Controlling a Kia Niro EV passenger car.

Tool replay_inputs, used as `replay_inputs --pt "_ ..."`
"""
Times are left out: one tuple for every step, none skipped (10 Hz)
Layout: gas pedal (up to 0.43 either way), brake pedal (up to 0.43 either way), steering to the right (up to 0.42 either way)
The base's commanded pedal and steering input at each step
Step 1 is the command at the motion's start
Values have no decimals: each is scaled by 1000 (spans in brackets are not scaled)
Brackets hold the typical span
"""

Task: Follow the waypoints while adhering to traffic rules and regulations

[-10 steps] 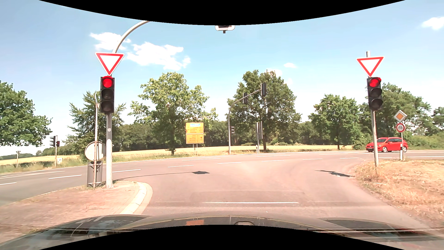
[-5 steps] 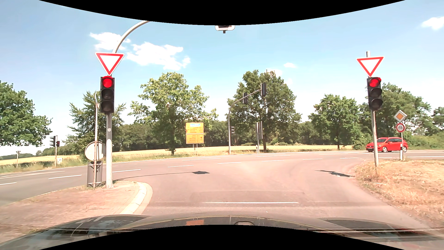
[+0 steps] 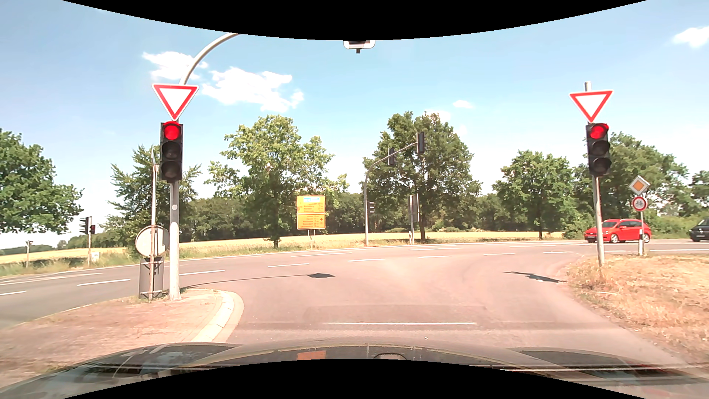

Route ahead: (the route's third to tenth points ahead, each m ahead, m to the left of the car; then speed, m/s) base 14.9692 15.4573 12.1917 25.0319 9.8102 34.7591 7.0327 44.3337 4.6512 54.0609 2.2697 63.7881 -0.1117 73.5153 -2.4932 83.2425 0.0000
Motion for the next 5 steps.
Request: replay_inputs --pt "0 0 -3" --pt "0 0 -3" --pt "0 0 -3" --pt "0 0 -3" --pt "0 0 -3"
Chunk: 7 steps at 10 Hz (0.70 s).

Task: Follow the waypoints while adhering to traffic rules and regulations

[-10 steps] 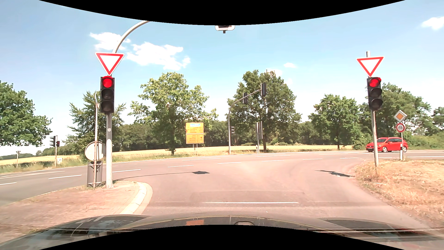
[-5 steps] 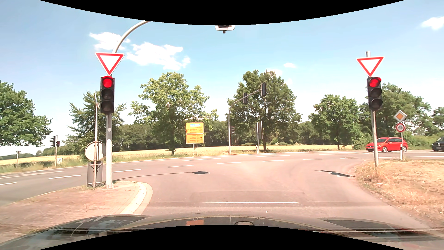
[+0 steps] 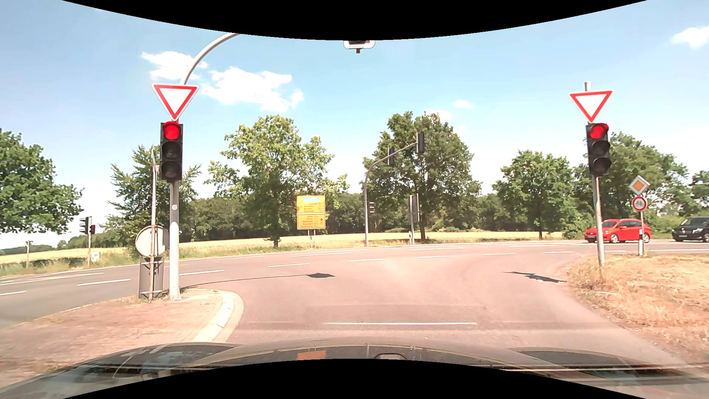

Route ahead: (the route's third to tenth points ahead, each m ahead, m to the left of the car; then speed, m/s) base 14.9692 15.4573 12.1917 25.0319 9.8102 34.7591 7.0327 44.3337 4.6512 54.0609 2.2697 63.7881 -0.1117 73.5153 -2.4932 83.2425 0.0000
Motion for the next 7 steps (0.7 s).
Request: replay_inputs --pt "0 0 -3" --pt "0 0 -3" --pt "0 0 -3" --pt "0 0 -3" --pt "0 0 -3" --pt "0 0 -3" --pt "0 0 -3"
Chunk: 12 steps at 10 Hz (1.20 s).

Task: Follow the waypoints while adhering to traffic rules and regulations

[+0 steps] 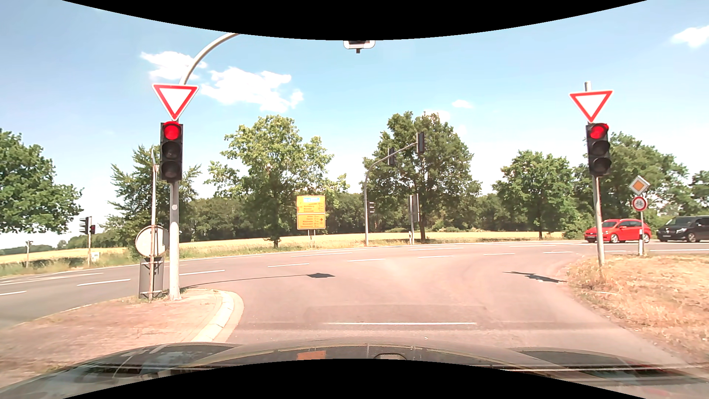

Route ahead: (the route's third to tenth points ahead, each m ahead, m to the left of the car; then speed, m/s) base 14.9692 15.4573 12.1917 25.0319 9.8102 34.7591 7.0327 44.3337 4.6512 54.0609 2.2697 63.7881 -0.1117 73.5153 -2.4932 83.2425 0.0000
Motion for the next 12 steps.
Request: replay_inputs --pt "0 0 -3" --pt "0 0 -3" --pt "0 0 -3" --pt "0 0 -3" --pt "0 0 -3" --pt "0 0 -3" --pt "0 0 -3" --pt "0 0 -3" --pt "0 0 -3" --pt "0 0 -3" --pt "0 0 -3" --pt "0 0 -3"
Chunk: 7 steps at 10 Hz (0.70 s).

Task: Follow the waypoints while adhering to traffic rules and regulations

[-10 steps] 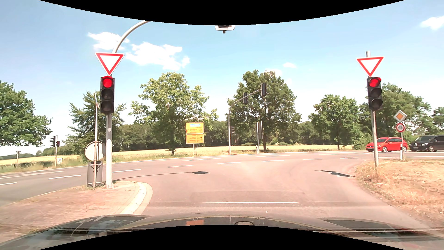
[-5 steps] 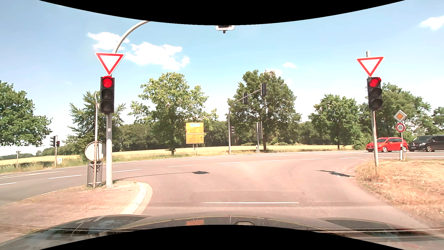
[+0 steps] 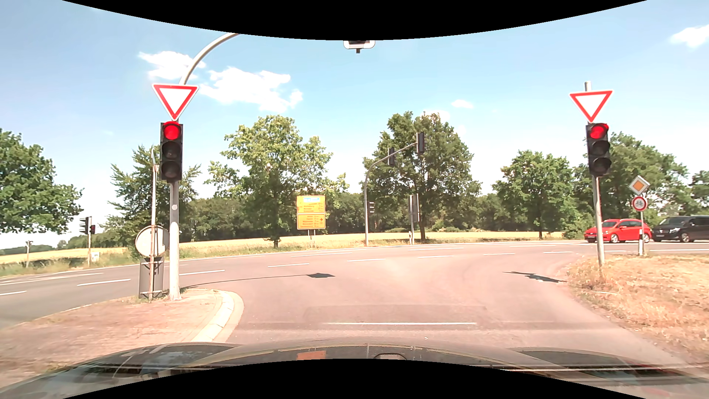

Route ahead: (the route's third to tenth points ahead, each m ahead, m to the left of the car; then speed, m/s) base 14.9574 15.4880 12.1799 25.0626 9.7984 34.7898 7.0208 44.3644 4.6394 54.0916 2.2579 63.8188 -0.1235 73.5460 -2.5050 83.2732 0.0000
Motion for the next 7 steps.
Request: replay_inputs --pt "0 0 -3" --pt "0 0 -3" --pt "0 0 -3" --pt "0 0 -3" --pt "0 0 -3" --pt "0 0 -3" --pt "0 0 -3"
